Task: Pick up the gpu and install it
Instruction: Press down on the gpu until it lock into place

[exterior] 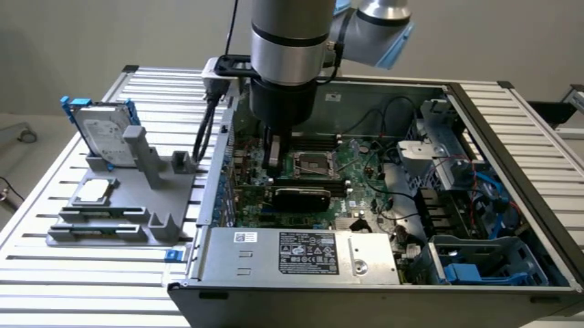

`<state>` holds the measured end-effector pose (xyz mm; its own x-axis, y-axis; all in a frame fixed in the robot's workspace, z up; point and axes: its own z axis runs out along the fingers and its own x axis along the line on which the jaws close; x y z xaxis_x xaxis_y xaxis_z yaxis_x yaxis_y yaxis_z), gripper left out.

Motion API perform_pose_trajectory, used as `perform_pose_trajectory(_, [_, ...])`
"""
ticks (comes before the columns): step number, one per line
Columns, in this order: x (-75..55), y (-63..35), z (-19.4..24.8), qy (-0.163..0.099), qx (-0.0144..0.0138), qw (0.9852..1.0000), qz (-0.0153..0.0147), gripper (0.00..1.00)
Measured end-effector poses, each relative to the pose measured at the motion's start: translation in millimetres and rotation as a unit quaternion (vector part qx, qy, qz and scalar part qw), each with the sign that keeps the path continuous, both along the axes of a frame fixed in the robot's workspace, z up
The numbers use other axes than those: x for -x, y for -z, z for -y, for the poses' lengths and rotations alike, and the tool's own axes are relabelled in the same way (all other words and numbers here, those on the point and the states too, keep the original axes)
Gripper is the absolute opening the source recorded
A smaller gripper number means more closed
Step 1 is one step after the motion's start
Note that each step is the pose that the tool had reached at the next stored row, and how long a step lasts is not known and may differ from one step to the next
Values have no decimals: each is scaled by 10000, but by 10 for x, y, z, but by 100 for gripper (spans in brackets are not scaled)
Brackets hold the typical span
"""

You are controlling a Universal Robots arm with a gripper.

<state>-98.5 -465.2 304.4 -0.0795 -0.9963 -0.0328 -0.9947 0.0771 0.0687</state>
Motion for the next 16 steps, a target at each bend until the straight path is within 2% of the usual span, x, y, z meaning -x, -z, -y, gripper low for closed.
perform_pose_trajectory(5, [-107,11,0,-35,0,10000,0,11])
perform_pose_trajectory(16, [-113,10,0,-37,0,10000,0,11])
